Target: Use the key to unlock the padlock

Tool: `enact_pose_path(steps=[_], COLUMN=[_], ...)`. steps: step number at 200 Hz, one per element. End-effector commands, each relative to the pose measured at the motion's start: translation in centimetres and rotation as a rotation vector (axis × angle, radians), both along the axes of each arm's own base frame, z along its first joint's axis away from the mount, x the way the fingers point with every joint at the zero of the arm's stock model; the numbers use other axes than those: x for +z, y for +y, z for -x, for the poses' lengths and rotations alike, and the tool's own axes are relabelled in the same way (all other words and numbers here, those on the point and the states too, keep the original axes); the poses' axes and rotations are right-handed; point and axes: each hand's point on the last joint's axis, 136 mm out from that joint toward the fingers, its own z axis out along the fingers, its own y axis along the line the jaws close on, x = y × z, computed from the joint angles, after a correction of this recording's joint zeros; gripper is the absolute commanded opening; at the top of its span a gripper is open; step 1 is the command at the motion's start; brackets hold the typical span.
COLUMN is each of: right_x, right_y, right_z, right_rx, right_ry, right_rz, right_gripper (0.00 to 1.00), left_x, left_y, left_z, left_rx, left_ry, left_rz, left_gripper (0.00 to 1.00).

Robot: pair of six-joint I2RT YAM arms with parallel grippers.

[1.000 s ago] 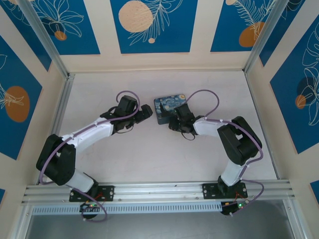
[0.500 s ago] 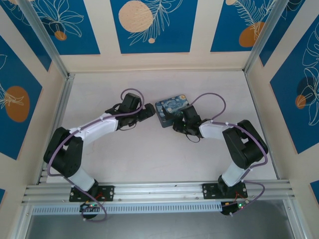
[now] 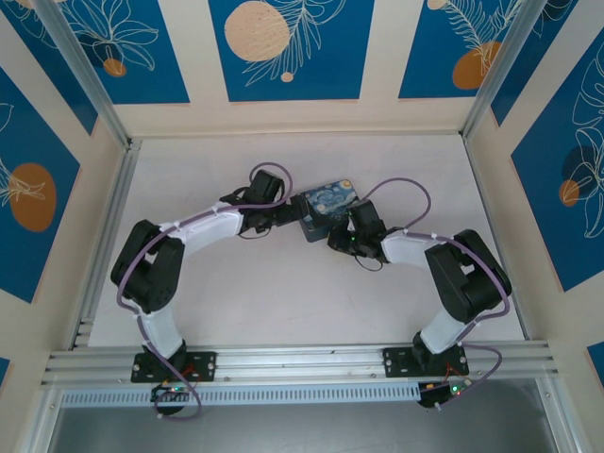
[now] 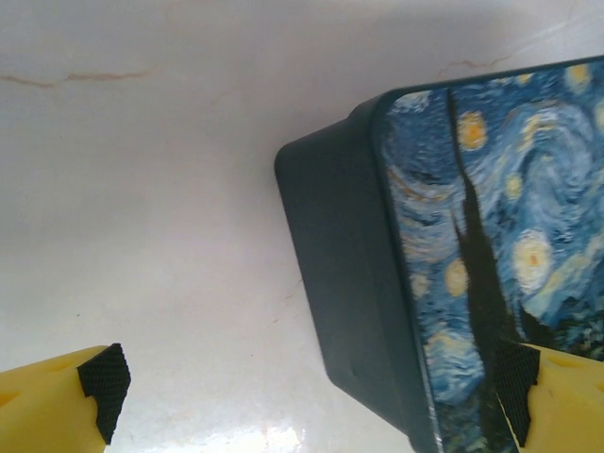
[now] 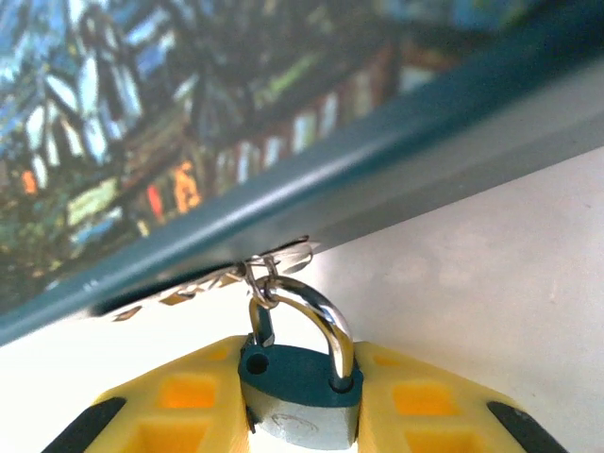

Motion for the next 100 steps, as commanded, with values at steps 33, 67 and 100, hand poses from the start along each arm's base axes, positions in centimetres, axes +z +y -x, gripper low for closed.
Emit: enact_pose_path(steps=[33,67,100], right_x=[0.9,1.7,2.8], right_y=[-1.1,-2.9,-3.9], right_z=[0.6,1.1,1.7], right_rx=[-0.013,-0.089,-0.135], right_ry=[-0.009,-0.017,-0.032], right_rz=[-0.028,0.014,0.056], right_gripper=[0.52,0.55,0.54], left_x=[-0.6,-0.8,-0.7], left_y=[-0.3,-0.1,-0.1], left_z=[0.2,0.3,0.3], left_rx=[-0.028,-0.025,-0.02], left_ry=[0.011,0.014,0.011], left_rz=[-0.031,-0.037,-0.031], left_gripper=[1.0,1.0,1.0])
